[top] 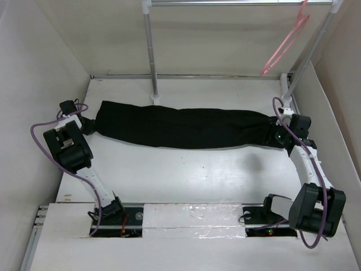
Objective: Place the trousers on the hanger
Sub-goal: Fold the trousers at the center of the board.
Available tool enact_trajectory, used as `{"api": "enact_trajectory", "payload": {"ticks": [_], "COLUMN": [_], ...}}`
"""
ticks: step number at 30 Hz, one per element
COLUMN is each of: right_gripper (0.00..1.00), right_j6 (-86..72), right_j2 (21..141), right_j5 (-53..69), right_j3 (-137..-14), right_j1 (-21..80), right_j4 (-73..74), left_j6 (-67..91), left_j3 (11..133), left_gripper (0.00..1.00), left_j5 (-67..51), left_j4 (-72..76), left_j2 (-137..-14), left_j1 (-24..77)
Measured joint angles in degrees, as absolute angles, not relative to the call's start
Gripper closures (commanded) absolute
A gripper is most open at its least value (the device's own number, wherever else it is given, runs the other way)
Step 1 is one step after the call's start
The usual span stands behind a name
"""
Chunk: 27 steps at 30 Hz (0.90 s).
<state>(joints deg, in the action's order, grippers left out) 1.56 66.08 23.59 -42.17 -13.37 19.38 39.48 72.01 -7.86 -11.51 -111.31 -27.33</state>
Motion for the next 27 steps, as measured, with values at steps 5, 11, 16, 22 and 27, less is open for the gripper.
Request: {"api": "enact_trajectory", "payload": {"ticks": [5, 11, 16, 22, 27], "right_gripper": [0.23, 0.18, 0.18, 0.75, 1.00], "right_j6": [-0.82, -8.69, -13.72, -18.70, -20.78], "right_j2": [67.70, 75.81, 86.26, 94.83, 97.30], "right_j5": [23.11, 24.38, 23.97, 23.00, 20.27], "right_j3": [-41.17, -37.82, -41.08, -45.65, -46.72], "right_j1": [-23.62, -28.53, -28.40, -28.03, -27.64], "right_j4": [19.22, 13.76, 6.61, -2.42, -2.15], "left_j6": [38.76, 38.37, 38.39, 38.39, 38.35], "left_j3": [66.94, 54.48, 55.33, 56.82, 58.06], "left_gripper": [1.00, 1.00, 1.00, 1.00, 1.00], "left_j5": [-5.72, -4.14, -4.58, -5.39, -4.82], "left_j4": [-11.03, -15.38, -15.25, -15.51, -16.69], "left_j2": [-107.00, -93.45, -93.01, -93.91, -94.37], "left_j1": [-27.18, -30.44, -30.83, -30.72, -30.70]}}
